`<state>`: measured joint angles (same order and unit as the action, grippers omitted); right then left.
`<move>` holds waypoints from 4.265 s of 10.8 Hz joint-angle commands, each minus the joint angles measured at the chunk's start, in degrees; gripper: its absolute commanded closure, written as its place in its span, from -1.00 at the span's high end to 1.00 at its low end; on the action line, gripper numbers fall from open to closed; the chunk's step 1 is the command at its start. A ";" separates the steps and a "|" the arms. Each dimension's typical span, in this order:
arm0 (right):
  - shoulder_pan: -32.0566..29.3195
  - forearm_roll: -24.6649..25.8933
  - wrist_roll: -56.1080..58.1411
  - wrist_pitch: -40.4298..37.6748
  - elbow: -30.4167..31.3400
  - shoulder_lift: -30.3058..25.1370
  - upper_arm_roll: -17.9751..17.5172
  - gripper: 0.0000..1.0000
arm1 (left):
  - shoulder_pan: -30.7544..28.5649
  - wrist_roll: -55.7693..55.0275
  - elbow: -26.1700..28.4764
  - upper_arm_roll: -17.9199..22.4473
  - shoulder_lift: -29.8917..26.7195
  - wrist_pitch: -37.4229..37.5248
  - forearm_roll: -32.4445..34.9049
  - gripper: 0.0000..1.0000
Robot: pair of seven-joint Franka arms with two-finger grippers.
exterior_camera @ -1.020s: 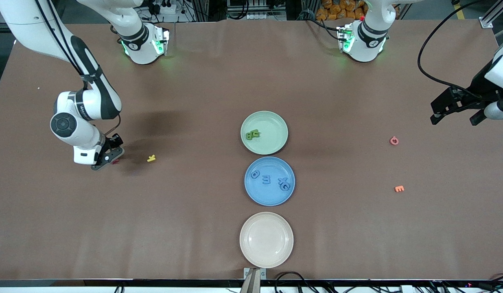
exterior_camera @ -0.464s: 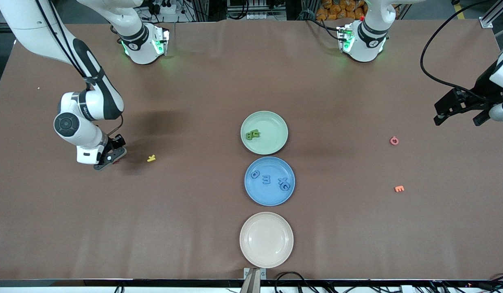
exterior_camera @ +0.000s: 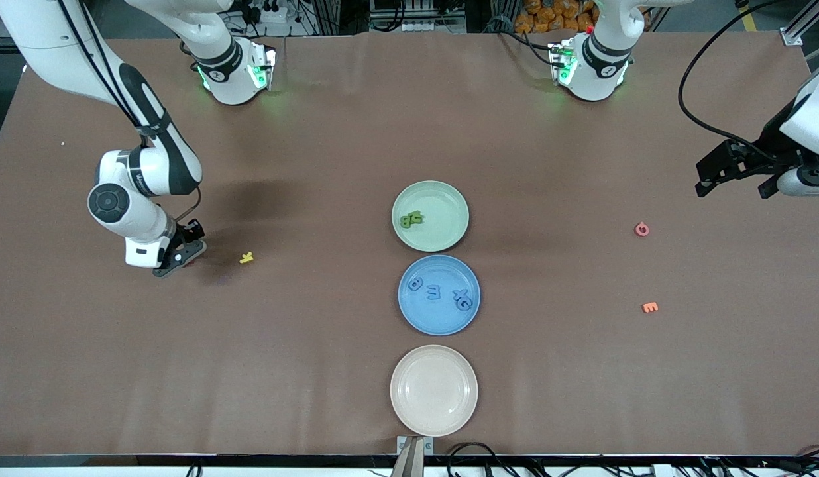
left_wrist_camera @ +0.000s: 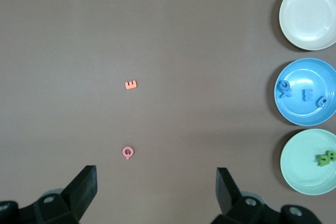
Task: Sort letters by color into matching plates
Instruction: 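Lower the right gripper and grasp the green p, then carry the green p over the green plate with the right gripper, then lower and open the right gripper to release the green p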
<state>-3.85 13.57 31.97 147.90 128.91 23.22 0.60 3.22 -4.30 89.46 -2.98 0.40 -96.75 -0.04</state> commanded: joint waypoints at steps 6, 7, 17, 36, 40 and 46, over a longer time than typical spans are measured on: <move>-0.46 -0.91 0.02 1.07 0.47 0.33 -0.33 -1.00 | 0.29 -0.27 -1.04 -1.59 0.04 3.68 0.48 1.00; -0.46 -0.91 0.02 0.55 0.29 -0.01 -0.33 -1.00 | 0.29 -0.36 -1.04 -1.59 0.04 3.68 0.39 1.00; 7.78 -8.36 -12.34 -12.00 -1.55 -7.39 -2.09 -1.00 | -0.24 0.08 -1.04 -0.97 0.13 3.59 1.27 1.00; 39.16 -18.93 -68.34 -12.46 -18.77 0.33 -5.08 -1.00 | -0.41 0.52 -1.04 -0.97 0.83 3.06 0.83 1.00; 44.09 -18.14 -78.26 -12.46 -26.93 7.35 -4.99 -1.00 | -2.87 0.61 -1.04 -0.79 0.84 3.06 0.75 1.00; 48.84 -18.22 -90.57 -11.85 -36.43 15.53 -4.46 -0.87 | -3.75 0.61 -1.04 -0.88 0.66 3.06 0.66 1.00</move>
<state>43.52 -4.71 -53.09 136.44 98.32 34.65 -4.61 -0.09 -4.12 89.28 -3.60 0.98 -94.28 0.00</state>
